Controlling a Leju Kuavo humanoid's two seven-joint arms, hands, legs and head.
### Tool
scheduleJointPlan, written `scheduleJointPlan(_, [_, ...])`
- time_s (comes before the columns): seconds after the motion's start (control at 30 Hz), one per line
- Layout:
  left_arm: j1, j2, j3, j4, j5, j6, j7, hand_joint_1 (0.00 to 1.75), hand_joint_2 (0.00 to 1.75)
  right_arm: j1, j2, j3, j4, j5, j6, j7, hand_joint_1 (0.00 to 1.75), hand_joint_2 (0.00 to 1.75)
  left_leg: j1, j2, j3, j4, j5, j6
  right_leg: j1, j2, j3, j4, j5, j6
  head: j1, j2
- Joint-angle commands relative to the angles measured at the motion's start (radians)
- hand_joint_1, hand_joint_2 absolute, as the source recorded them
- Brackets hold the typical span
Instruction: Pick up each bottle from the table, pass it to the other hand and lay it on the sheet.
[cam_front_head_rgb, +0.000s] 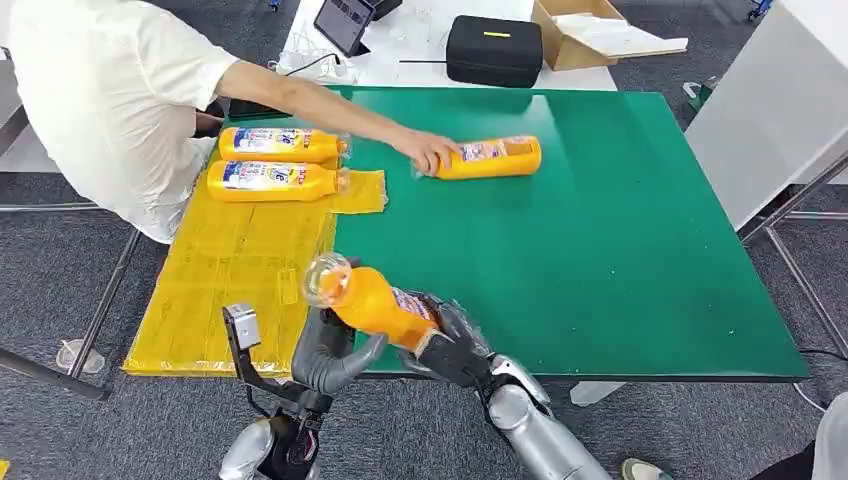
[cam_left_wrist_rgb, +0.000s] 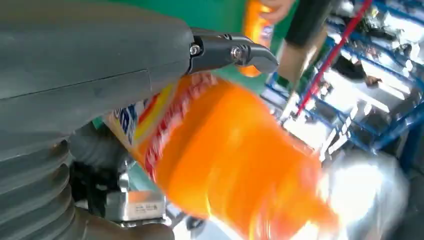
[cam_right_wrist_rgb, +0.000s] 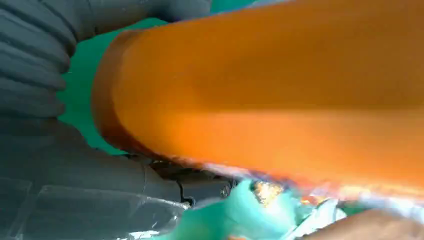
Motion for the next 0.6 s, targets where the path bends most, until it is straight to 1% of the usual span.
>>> scheduleJointPlan(0.03, [-0.076,-0.009,-0.065,0.151,-0.03,-0.059,-0.061,0.0,1.75,-0.111,0.017,0.1,0.081,-0.011,0.02,0.012,1.75,1.75,0.0,0.002,0.006,0.0,-0.002,0.001,0.0,0.001,0.005,0.0,-0.001,-0.002,0.0,0.0])
scheduleJointPlan(0.07, [-0.079,-0.015,-0.061,0.156,-0.015,-0.065,-0.052,0.0,1.75,-0.109,0.018,0.106,0.075,-0.01,0.024,0.011,1.75,1.75,0.0,0.001,0.003,-0.001,-0.001,0.0,0.0,0.0,0.002,0.0,0.0,-0.001,0.0,0.0])
scheduleJointPlan(0.1, [-0.085,-0.016,-0.058,0.162,0.008,-0.082,-0.035,0.0,1.75,-0.105,0.02,0.114,0.067,-0.01,0.025,0.012,1.73,1.75,-0.001,0.002,0.005,0.0,-0.002,0.001,0.0,0.0,0.005,0.0,-0.001,-0.002,0.0,0.0])
scheduleJointPlan(0.13, [-0.088,-0.013,-0.055,0.162,0.02,-0.106,-0.047,0.0,1.75,-0.102,0.024,0.115,0.053,-0.015,0.015,0.013,1.75,1.75,0.0,0.001,0.003,0.0,-0.001,0.0,0.0,0.0,0.002,0.0,-0.001,-0.001,0.0,0.0])
scheduleJointPlan(0.17, [-0.088,-0.015,-0.053,0.162,0.021,-0.101,-0.049,0.0,1.75,-0.099,0.028,0.1,0.044,-0.047,0.026,0.021,1.75,1.75,0.0,0.002,0.005,0.0,-0.001,0.001,0.0,0.0,0.004,0.0,-0.001,-0.002,0.0,0.0])
scheduleJointPlan(0.27, [-0.08,-0.015,-0.053,0.134,0.013,-0.096,-0.067,0.0,1.75,-0.107,0.01,0.08,0.031,-0.07,0.022,0.058,1.75,1.75,0.0,0.002,0.003,0.0,-0.001,0.001,0.0,0.001,0.002,0.0,-0.001,-0.001,0.0,0.0])
scheduleJointPlan(0.3, [-0.076,-0.013,-0.051,0.123,-0.003,-0.07,-0.069,0.0,1.75,-0.113,0.005,0.08,0.043,-0.049,-0.002,0.074,1.75,1.75,-0.001,0.002,0.004,0.0,-0.002,0.001,0.0,0.0,0.004,0.001,-0.002,-0.002,0.0,0.0])
scheduleJointPlan(0.33, [-0.076,-0.013,-0.051,0.121,-0.01,-0.061,-0.072,0.0,1.75,-0.115,0.003,0.078,0.047,-0.05,0.001,0.073,1.75,1.75,0.0,0.001,0.002,0.0,-0.001,0.001,0.0,0.0,0.002,0.0,-0.001,-0.001,0.0,0.0])
scheduleJointPlan(0.4, [-0.082,-0.021,-0.037,0.141,-0.025,-0.012,-0.078,0.0,1.75,-0.106,0.009,0.066,0.042,-0.069,0.016,0.067,1.75,1.75,-0.001,0.002,0.007,0.0,-0.003,0.001,0.0,0.0,0.006,0.001,-0.002,-0.002,0.0,0.0])
scheduleJointPlan(0.43, [-0.083,-0.023,-0.035,0.145,-0.029,-0.004,-0.082,0.0,1.75,-0.104,0.008,0.067,0.039,-0.07,0.018,0.067,1.75,1.75,-0.001,0.001,0.004,0.0,-0.001,0.001,0.0,0.0,0.004,0.0,-0.001,-0.001,0.0,0.0])
scheduleJointPlan(0.53, [-0.085,-0.024,-0.034,0.144,-0.029,-0.004,-0.082,0.0,1.75,-0.103,0.012,0.069,0.037,-0.069,0.017,0.067,1.75,1.75,-0.001,0.0,0.006,0.0,-0.002,0.001,0.0,-0.001,0.006,0.0,-0.002,-0.002,0.0,0.0])
scheduleJointPlan(0.57, [-0.085,-0.024,-0.034,0.144,-0.029,-0.004,-0.082,0.0,1.75,-0.103,0.012,0.069,0.037,-0.069,0.017,0.067,1.75,1.75,0.0,0.001,0.003,0.0,-0.001,0.001,0.0,0.0,0.003,0.0,-0.001,-0.001,0.0,0.0])
scheduleJointPlan(0.6, [-0.085,-0.024,-0.034,0.144,-0.029,-0.004,-0.082,0.0,1.75,-0.103,0.012,0.069,0.037,-0.069,0.017,0.067,1.75,1.75,-0.001,0.002,0.006,0.0,-0.002,0.001,0.0,0.0,0.005,0.0,-0.002,-0.002,0.0,0.0])
